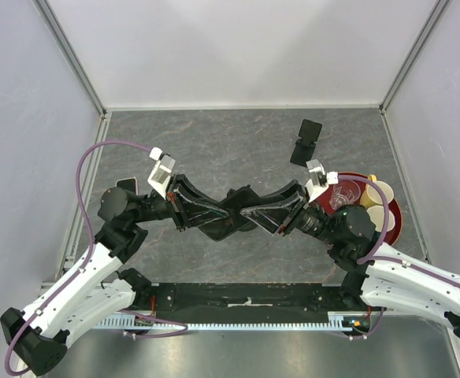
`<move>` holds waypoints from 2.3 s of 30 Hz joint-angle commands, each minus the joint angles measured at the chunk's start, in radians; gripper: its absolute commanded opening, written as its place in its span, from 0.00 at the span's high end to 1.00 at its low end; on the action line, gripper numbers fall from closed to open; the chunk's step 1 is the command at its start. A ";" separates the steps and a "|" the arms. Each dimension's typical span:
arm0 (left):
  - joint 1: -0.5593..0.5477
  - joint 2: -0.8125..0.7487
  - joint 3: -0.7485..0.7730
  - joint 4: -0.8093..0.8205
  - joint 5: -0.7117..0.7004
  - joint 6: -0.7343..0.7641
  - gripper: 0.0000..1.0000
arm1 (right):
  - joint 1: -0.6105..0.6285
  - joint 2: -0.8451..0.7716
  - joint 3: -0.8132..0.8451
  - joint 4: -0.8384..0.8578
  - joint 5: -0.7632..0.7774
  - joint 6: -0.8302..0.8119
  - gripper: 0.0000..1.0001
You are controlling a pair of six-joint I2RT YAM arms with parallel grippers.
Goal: Place the phone on the phone stand
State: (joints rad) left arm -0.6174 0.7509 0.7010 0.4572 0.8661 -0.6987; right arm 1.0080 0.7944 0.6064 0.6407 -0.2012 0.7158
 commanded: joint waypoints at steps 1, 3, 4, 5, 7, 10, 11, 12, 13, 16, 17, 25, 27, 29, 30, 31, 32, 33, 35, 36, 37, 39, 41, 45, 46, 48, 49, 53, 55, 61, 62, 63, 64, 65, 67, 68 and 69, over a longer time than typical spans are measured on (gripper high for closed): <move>-0.001 -0.007 0.006 0.120 -0.007 -0.047 0.98 | -0.002 0.012 0.010 0.059 -0.012 0.002 0.60; -0.002 -0.002 0.008 0.118 0.002 -0.048 0.98 | -0.002 0.019 0.022 0.041 -0.020 -0.010 0.60; -0.002 0.001 0.009 0.117 0.004 -0.048 0.98 | -0.002 0.022 0.033 0.024 -0.023 -0.022 0.62; -0.002 0.002 0.011 0.115 0.007 -0.048 0.98 | 0.000 0.025 0.042 0.005 -0.026 -0.039 0.62; -0.002 0.007 0.011 0.115 0.010 -0.050 0.98 | -0.002 0.023 0.053 -0.021 -0.030 -0.047 0.64; -0.002 0.016 0.008 0.115 0.016 -0.054 0.98 | -0.002 0.012 0.047 -0.018 -0.020 -0.058 0.63; -0.002 0.018 0.006 0.118 0.020 -0.058 0.98 | -0.002 0.008 0.047 -0.019 -0.017 -0.064 0.63; -0.002 0.019 0.006 0.117 0.024 -0.061 0.98 | -0.002 0.003 0.047 -0.019 -0.012 -0.065 0.62; -0.002 0.019 0.006 0.117 0.025 -0.062 0.98 | 0.000 0.003 0.049 -0.019 -0.003 -0.068 0.61; -0.002 0.025 0.011 0.117 0.033 -0.062 0.98 | 0.000 -0.001 0.061 -0.039 0.003 -0.085 0.61; -0.002 0.027 0.012 0.117 0.036 -0.064 0.98 | -0.002 0.000 0.065 -0.048 0.000 -0.090 0.61; -0.002 0.054 0.015 0.149 0.059 -0.088 0.98 | -0.002 -0.011 0.092 -0.081 -0.003 -0.122 0.69; -0.002 0.059 0.017 0.150 0.059 -0.090 0.98 | -0.002 0.000 0.090 -0.062 -0.023 -0.116 0.77; -0.002 0.064 0.020 0.158 0.057 -0.091 0.98 | -0.002 0.012 0.093 -0.055 -0.056 -0.118 0.91; -0.004 0.068 0.023 0.156 0.056 -0.093 0.98 | 0.000 0.014 0.095 -0.058 -0.056 -0.119 1.00; -0.002 0.070 0.029 0.152 0.045 -0.094 0.98 | -0.002 0.011 0.092 -0.062 -0.055 -0.124 1.00; -0.002 0.073 0.035 0.120 0.033 -0.093 0.90 | -0.002 -0.001 0.086 -0.064 -0.055 -0.130 1.00; -0.002 0.074 0.043 0.083 0.021 -0.081 0.80 | 0.000 -0.012 0.082 -0.079 -0.022 -0.139 1.00; -0.002 0.071 0.075 -0.054 -0.028 -0.027 0.49 | -0.002 -0.059 0.087 -0.197 0.052 -0.185 1.00; -0.002 0.070 0.089 -0.108 -0.048 -0.001 0.40 | -0.002 -0.079 0.087 -0.241 0.148 -0.202 1.00; -0.002 0.067 0.119 -0.165 -0.103 0.028 0.35 | 0.000 -0.102 0.090 -0.345 0.195 -0.220 1.00; -0.002 0.068 0.156 -0.384 -0.188 0.137 0.30 | 0.000 -0.164 0.118 -0.467 0.340 -0.268 1.00; -0.002 0.088 0.210 -0.542 -0.375 0.235 0.36 | -0.002 -0.220 0.150 -0.634 0.534 -0.285 1.00; -0.004 0.168 0.262 -0.748 -0.539 0.381 0.55 | -0.002 -0.305 0.185 -0.820 0.761 -0.326 1.00; -0.004 0.183 0.261 -0.758 -0.549 0.430 0.55 | -0.002 -0.319 0.194 -0.857 0.796 -0.338 1.00; -0.010 0.234 0.259 -0.772 -0.578 0.478 0.54 | -0.002 -0.357 0.202 -0.878 0.812 -0.366 1.00; -0.015 0.252 0.258 -0.773 -0.588 0.519 0.52 | -0.002 -0.378 0.208 -0.888 0.806 -0.375 1.00; -0.028 0.303 0.239 -0.724 -0.641 0.582 0.51 | -0.002 -0.408 0.233 -0.909 0.770 -0.400 1.00; -0.027 0.320 0.242 -0.707 -0.633 0.578 0.54 | -0.002 -0.403 0.248 -0.923 0.747 -0.406 1.00; -0.038 0.398 0.232 -0.694 -0.579 0.564 0.48 | 0.000 -0.357 0.260 -0.926 0.668 -0.424 1.00; -0.044 0.398 0.215 -0.687 -0.588 0.565 0.48 | -0.002 -0.350 0.262 -0.926 0.657 -0.426 1.00; -0.048 0.396 0.210 -0.686 -0.599 0.567 0.48 | -0.002 -0.342 0.263 -0.924 0.629 -0.427 1.00; -0.051 0.393 0.209 -0.686 -0.608 0.568 0.48 | -0.002 -0.327 0.268 -0.924 0.619 -0.427 1.00; -0.061 0.392 0.203 -0.683 -0.630 0.570 0.48 | -0.002 -0.319 0.270 -0.924 0.605 -0.432 1.00; -0.070 0.381 0.198 -0.677 -0.654 0.581 0.50 | -0.002 -0.298 0.274 -0.926 0.569 -0.435 1.00; -0.073 0.383 0.198 -0.675 -0.667 0.581 0.51 | -0.002 -0.291 0.274 -0.924 0.559 -0.438 1.00; -0.074 0.383 0.196 -0.674 -0.667 0.582 0.53 | -0.002 -0.276 0.274 -0.923 0.539 -0.440 1.00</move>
State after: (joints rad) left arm -0.6777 1.1519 0.8993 -0.2737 0.2481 -0.1696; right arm 1.0042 0.4931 0.8207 -0.3477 0.4202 0.2932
